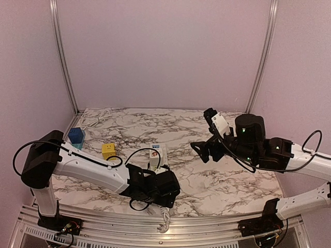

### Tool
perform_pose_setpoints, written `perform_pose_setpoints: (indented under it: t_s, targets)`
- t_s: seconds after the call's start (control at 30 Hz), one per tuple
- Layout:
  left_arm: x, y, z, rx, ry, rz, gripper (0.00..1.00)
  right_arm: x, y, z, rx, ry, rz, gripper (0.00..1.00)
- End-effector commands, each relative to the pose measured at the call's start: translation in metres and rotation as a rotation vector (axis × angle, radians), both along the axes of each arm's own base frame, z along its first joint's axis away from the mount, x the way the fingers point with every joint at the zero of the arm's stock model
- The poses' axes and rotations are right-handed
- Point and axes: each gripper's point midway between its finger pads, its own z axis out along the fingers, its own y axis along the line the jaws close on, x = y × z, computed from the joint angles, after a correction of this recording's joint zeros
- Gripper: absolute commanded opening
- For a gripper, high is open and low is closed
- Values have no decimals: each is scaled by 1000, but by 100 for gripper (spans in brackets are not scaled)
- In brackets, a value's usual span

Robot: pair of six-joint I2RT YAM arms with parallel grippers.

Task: Insert the plug

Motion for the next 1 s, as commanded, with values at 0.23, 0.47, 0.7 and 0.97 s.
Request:
perform_pose_setpoints:
  t_s: [0.23,0.47,0.7,0.97]
  targets:
    - [16,-16,-11,30,0,13,77,-6,-5,14,43,-27,10,96]
    - [38,-11,-4,87,-65,33,61,-7,-4,14,51,-27,20,96]
    - [66,-1,12,100,-114,55,64,-9,-6,14,54,-27,20,96]
    - [68,-9,16,37,-106,72,74,-7,-6,0,33,6,3,95]
